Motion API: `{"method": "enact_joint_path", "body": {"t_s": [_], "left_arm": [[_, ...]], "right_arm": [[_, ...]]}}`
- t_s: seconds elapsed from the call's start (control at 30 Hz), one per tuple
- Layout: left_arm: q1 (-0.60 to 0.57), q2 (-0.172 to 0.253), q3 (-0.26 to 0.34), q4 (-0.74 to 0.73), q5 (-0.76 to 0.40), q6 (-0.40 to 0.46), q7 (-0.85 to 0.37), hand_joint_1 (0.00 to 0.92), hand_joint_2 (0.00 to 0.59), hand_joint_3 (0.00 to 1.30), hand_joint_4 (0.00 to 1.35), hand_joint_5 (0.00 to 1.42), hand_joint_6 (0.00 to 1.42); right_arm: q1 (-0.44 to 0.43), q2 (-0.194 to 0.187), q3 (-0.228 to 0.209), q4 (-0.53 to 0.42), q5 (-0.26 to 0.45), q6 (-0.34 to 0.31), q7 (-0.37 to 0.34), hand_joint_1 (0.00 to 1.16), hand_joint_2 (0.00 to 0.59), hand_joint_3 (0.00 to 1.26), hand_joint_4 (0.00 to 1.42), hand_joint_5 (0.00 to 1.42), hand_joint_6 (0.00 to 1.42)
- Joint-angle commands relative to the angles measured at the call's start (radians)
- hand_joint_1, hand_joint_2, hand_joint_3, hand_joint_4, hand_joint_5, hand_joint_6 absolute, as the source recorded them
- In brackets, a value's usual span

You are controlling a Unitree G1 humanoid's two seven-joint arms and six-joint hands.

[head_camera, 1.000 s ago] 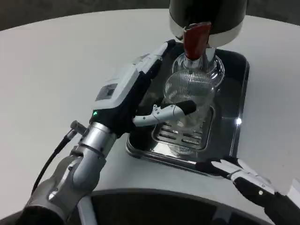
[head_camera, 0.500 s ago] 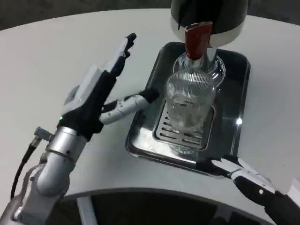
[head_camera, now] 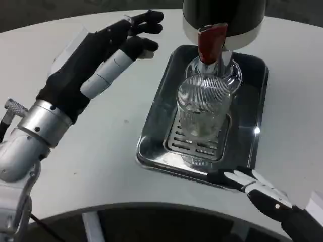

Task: Grasp the cup under the faucet to collect the drink, then remove the cup.

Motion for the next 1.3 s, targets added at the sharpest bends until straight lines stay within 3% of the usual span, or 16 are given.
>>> {"method": "enact_joint_path", "body": {"t_s": [0.03,0.3,0.9,1.3], "left_arm": [[0.002,-0.012,0.017,-0.041,-0.045,0.053,-0.031,0.000,0.005,0.27,0.25,0.34,0.33],[-0.034,-0.031,0.036,-0.049,-0.097,0.100,-0.057,0.000,0.010,0.28,0.25,0.35,0.31],[-0.115,-0.122,0.021,-0.044,-0.212,0.173,-0.129,0.000,0.024,0.36,0.37,0.44,0.37],[-0.145,-0.164,0.007,-0.060,-0.246,0.242,-0.162,0.000,0.035,0.35,0.31,0.41,0.36]], "right_arm": [[0.011,0.000,0.001,-0.006,-0.002,-0.003,-0.008,0.51,0.472,0.17,0.09,0.00,0.00],[0.007,0.000,0.000,-0.004,0.001,-0.003,-0.008,0.51,0.472,0.18,0.10,0.00,0.00],[0.021,0.006,0.000,-0.007,-0.002,-0.005,-0.013,0.52,0.472,0.19,0.10,0.00,0.00],[0.028,0.004,-0.001,-0.009,0.003,-0.008,-0.017,0.52,0.472,0.20,0.11,0.00,0.00]]}}
